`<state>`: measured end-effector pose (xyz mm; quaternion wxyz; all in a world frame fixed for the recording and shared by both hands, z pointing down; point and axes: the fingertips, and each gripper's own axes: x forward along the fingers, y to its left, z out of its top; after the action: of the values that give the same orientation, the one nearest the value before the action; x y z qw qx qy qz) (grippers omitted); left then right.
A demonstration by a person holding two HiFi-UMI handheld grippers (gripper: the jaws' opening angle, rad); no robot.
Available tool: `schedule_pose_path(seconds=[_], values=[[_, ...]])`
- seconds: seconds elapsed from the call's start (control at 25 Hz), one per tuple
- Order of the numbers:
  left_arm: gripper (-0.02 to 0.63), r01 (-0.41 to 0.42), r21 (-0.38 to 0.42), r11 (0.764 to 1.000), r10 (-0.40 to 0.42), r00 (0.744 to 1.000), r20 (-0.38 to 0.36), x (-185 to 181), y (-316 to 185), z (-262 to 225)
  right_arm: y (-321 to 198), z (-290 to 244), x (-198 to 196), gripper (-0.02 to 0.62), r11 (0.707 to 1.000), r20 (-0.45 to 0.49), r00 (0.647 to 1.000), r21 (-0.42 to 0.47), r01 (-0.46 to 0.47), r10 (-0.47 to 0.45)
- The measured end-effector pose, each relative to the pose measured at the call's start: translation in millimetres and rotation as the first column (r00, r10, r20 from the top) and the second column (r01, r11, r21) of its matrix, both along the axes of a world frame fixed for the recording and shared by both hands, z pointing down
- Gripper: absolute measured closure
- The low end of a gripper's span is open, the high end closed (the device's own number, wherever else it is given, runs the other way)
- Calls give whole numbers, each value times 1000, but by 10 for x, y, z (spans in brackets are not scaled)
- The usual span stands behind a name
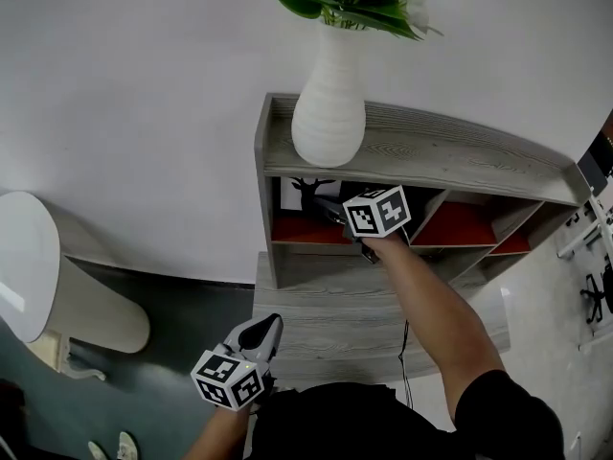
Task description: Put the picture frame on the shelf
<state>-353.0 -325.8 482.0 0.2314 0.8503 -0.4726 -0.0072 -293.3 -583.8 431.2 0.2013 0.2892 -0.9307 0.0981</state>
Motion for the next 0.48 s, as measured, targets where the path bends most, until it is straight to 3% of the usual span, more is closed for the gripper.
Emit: schedule_pose_path(seconds=[0.48], values=[[597,18,-8,1000,-18,1000,-2,-53,18,24,-162,5,-12,380,999,-12,1000,45,-6,7]])
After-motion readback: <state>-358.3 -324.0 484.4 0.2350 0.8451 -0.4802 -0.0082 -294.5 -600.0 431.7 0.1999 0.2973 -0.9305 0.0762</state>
